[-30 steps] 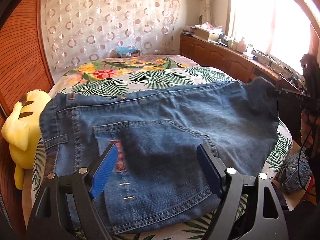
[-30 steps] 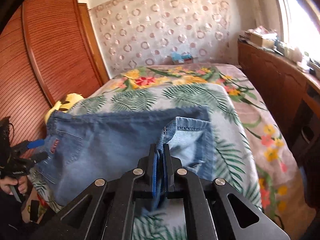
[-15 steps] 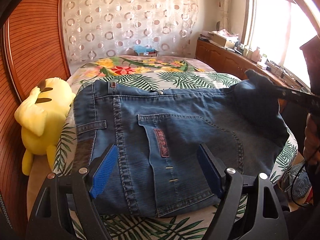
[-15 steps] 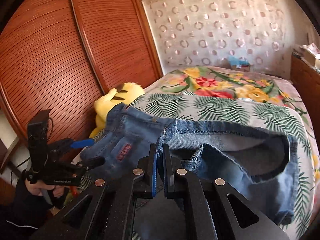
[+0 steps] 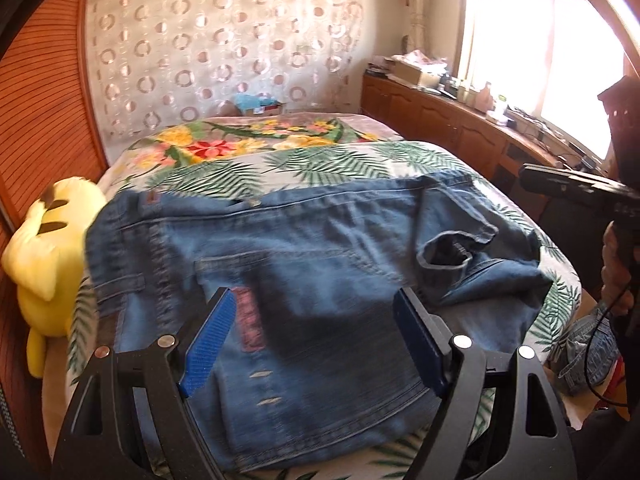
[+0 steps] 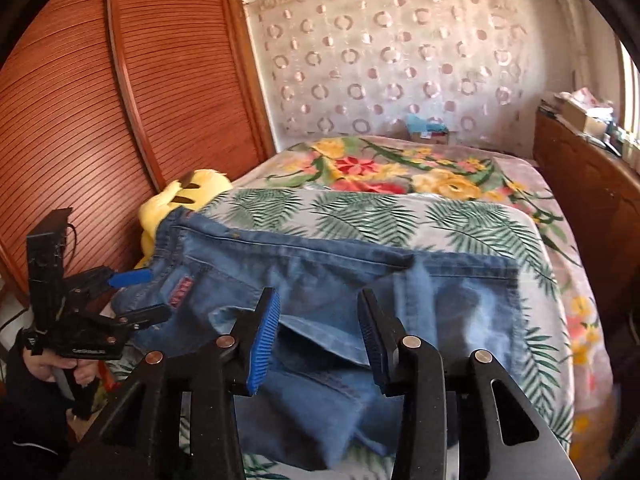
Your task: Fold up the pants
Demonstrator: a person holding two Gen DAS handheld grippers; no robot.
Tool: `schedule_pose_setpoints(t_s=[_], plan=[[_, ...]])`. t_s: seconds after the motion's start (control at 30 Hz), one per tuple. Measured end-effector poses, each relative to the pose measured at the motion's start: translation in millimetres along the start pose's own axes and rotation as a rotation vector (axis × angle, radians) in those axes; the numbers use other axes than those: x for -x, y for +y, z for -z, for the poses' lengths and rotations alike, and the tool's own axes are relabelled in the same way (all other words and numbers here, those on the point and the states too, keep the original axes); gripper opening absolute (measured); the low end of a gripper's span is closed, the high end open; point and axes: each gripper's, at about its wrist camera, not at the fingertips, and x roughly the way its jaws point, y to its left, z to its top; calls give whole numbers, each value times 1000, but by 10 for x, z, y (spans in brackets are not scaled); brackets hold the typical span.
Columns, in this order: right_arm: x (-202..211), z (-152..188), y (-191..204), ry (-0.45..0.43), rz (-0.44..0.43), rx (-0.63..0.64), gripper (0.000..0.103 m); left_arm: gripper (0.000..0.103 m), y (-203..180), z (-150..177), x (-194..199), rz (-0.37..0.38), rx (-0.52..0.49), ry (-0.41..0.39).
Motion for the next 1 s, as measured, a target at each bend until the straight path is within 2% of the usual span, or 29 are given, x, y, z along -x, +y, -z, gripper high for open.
schedule_pose_setpoints(t_s=[0.13,0.3,0.63,0.73,0.9,0.93,0.97,1.0], plan=[[-16,83,-106,23,40,-24,43,82,-173,-95,-116,47,-17,9],[-286,84,-188,85,79,-41,44,81,-395,-189,-231,85,-52,26],[-673,74,-337,202,64,-104,44,81,-625,-160,-583,137,-84,104],[-745,43,-394,238,36,-128,44,69,-605,-160,-620,159,-62,104],[-816,-39,-442,261,5,-136,42,30,-603,-179,-582,194,-53,97],[-842,-41,-457,262,2,-132,34,24,-616,-182,-571,195,-59,93],[-868,-46,-469,262,-2,-125,15,18,-630,-182,-548,193,-66,87],[-884,-60,-461,266,-15,-115,12,15,-641,-185,-520,187,-71,78]])
